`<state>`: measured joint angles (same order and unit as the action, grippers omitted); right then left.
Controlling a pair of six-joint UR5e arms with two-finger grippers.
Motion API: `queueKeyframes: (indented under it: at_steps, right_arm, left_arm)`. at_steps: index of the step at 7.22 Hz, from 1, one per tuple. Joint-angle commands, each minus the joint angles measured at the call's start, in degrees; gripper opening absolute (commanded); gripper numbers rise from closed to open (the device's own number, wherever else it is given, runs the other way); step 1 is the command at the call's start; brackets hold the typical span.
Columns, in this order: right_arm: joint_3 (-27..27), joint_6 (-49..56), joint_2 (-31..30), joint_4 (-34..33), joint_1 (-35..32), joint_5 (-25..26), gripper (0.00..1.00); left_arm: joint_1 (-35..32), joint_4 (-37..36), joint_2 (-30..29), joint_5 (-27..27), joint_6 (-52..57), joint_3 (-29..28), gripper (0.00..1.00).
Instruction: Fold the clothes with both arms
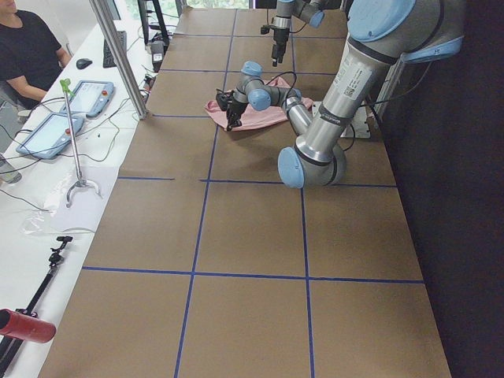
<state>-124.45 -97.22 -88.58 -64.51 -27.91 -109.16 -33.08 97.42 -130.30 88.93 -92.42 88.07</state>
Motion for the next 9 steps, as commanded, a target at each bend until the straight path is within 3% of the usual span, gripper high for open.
queueKeyframes:
  at_steps: [1, 3, 6, 9]
  right_arm:
    - [0.34, 0.01, 1.12, 0.0, -0.48, 0.0, 1.0]
    - [2.0, 0.1, 2.26, 0.0, -0.74, 0.09, 1.0]
    - [2.8, 1.16, 2.62, 0.0, -1.36, 0.09, 1.0]
    - [5.88, 1.51, 5.52, 0.09, -1.8, 1.13, 1.0]
  left_arm:
    - [-4.87, 8.52, -5.3, -0.78, 6.61, -10.93, 0.0]
    - [-6.29, 17.94, -10.65, -1.91, 8.56, -22.1, 0.0]
    - [-6.29, 29.64, -14.89, -6.21, 12.16, -32.93, 0.0]
    - [-6.47, 32.22, -16.04, -6.84, 14.54, -36.39, 0.0]
